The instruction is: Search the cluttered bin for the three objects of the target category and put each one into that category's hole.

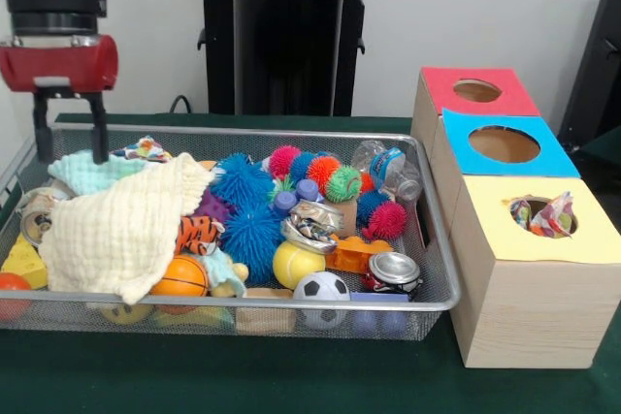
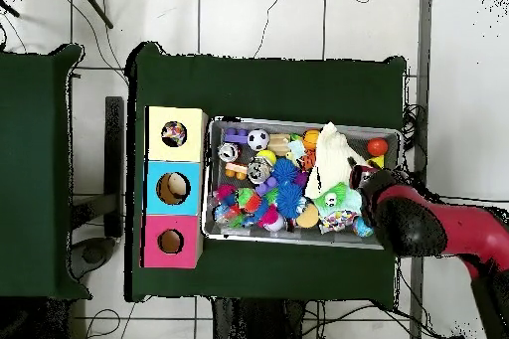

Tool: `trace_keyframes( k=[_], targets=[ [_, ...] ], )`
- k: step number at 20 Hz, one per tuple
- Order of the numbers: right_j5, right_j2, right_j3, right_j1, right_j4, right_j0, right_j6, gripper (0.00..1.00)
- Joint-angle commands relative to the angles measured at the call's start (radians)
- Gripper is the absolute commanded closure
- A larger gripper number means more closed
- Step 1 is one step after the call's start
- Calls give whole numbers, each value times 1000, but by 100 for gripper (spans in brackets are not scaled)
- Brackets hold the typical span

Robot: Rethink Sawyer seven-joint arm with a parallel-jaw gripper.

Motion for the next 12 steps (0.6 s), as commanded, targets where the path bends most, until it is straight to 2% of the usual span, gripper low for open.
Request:
trace_keyframes(
  k=[1,4,6,10,12],
  targets=[
    [-59,-64,106,107,-134,43,-47,0],
    [-90,-85,106,154,-173,50,-37,0],
    [-136,-133,120,130,-191,89,28,0],
    [-153,-171,121,140,-199,117,58,0],
    [-178,-236,98,166,-232,159,88,0]
  ],
)
